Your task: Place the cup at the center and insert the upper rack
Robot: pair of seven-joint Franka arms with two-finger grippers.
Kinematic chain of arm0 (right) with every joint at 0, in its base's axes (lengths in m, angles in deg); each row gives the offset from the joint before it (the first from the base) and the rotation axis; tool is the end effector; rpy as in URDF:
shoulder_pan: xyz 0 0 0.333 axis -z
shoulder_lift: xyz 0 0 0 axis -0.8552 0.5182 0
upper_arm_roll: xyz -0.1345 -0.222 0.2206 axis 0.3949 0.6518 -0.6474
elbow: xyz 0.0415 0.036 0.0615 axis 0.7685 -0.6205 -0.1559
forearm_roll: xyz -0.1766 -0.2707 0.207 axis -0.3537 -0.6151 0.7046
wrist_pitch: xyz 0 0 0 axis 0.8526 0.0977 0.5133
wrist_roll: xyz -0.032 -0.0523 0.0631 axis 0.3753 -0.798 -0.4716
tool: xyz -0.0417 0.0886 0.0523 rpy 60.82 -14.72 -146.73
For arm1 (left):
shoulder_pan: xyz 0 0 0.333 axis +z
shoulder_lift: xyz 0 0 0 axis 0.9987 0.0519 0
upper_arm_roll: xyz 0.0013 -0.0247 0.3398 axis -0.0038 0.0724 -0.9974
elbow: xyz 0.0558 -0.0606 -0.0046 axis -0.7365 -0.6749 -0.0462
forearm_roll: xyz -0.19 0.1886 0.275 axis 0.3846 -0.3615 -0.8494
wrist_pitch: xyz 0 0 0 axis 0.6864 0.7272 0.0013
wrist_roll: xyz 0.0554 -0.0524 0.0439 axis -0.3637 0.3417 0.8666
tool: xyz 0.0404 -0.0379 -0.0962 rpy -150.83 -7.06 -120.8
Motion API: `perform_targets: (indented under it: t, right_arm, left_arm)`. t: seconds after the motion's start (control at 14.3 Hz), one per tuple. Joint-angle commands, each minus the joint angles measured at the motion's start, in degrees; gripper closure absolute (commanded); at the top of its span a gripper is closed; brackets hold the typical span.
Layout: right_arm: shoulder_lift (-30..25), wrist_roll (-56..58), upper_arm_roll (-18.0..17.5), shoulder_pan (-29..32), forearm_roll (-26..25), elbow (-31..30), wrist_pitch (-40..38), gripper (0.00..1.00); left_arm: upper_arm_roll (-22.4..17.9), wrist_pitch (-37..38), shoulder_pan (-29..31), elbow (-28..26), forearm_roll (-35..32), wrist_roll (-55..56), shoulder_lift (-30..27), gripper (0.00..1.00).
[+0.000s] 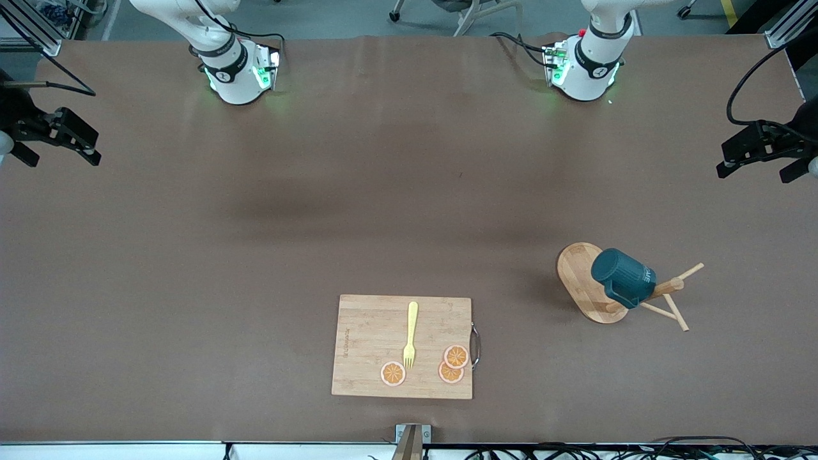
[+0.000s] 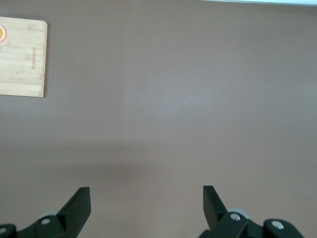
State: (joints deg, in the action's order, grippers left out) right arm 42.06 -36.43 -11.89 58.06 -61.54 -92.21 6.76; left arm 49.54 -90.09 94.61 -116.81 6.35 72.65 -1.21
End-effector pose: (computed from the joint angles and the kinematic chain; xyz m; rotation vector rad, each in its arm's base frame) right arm 0.5097 0.0029 0.6685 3.0923 0.0576 0.1649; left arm 0.5593 -0.0227 0.6800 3.1028 -0.1453 0.0931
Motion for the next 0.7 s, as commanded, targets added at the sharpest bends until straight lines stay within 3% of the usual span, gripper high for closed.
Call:
perform_targets:
  t: [0.0,0.28,0.49,0.63]
  right_arm:
    - [-0.49,-0.87,0.18,-0.15,-0.12,-0.98,0.69,0.00]
    - [-0.93,-0.79,0.27,1.34,1.29,-1.85,0.61,0.00]
    - [-2.42,-0.79,0.27,1.08,1.29,-3.87,0.78,0.00]
    - [-2.51,-0.79,0.26,1.34,1.29,-4.23,1.57,0.00]
  left_arm:
    - [0.17,-0.16,0.24,-1.74,-0.41,1.09,-1.80,0.00]
    - [-0.96,-0.16,-1.07,-1.74,-0.59,1.54,-1.62,0.00]
    - [-10.17,-0.07,-10.89,-1.56,-0.68,3.03,-1.62,0.00]
    - [-12.91,-0.07,-13.90,-1.56,-0.59,3.56,-1.62,0.00]
